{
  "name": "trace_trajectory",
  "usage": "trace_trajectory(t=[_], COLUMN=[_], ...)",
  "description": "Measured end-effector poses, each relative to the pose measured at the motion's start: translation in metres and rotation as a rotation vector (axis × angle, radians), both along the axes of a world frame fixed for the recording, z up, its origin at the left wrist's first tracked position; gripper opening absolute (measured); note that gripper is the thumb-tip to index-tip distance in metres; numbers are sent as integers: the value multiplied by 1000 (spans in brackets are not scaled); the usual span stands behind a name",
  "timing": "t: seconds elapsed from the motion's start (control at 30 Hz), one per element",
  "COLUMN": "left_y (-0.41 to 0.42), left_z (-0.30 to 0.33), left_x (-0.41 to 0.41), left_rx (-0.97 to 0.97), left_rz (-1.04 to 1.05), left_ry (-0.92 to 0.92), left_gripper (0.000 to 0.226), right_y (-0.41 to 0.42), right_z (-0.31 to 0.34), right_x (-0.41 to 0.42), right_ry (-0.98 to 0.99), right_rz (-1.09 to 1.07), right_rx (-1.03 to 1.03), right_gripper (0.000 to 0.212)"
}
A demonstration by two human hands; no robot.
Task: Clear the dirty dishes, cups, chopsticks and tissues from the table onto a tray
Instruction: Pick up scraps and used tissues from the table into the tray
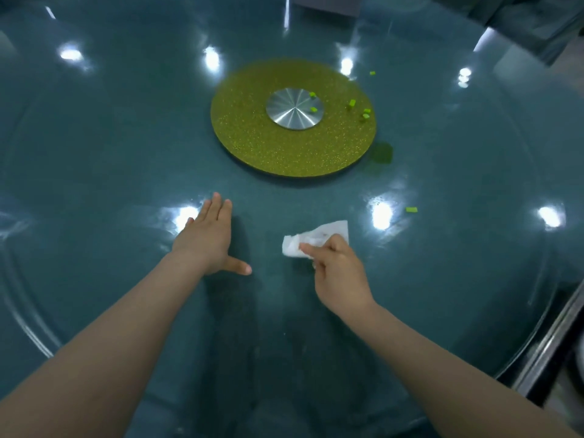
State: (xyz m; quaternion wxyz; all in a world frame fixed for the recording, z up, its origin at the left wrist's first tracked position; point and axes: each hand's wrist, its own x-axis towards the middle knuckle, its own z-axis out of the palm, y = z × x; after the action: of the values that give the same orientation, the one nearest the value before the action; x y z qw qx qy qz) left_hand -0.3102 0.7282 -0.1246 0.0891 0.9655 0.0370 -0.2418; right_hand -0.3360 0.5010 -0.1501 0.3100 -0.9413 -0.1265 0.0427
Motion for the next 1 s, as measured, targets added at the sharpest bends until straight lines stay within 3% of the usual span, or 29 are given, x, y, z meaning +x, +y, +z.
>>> trace_trajectory(t=[0.1, 0.23, 0.43, 0.6, 0.73, 1.0], left_y=[7, 15, 21, 22, 21, 15], left_z=[2, 4, 2, -1, -4, -4], left_x=[2, 5, 8, 7, 7, 5], left_rx=[14, 10, 32, 13, 10, 13], left_rz=[-15, -27, -40, -41, -38, -31], left_ry=[6, 26, 35, 23, 20, 19], left_gripper=[138, 137, 139, 138, 138, 138], right_y=[5, 3, -29, -31, 0, 30], right_z=[-3, 9, 20, 8, -1, 4], right_x=[-29, -26, 46, 96, 89, 4], right_ry=[70, 54, -87, -90, -100, -194], right_rz=[80, 177, -189, -321, -195, 265], right_rx=[74, 11, -54, -139, -187, -29], right_gripper=[27, 34, 28, 37, 44, 25])
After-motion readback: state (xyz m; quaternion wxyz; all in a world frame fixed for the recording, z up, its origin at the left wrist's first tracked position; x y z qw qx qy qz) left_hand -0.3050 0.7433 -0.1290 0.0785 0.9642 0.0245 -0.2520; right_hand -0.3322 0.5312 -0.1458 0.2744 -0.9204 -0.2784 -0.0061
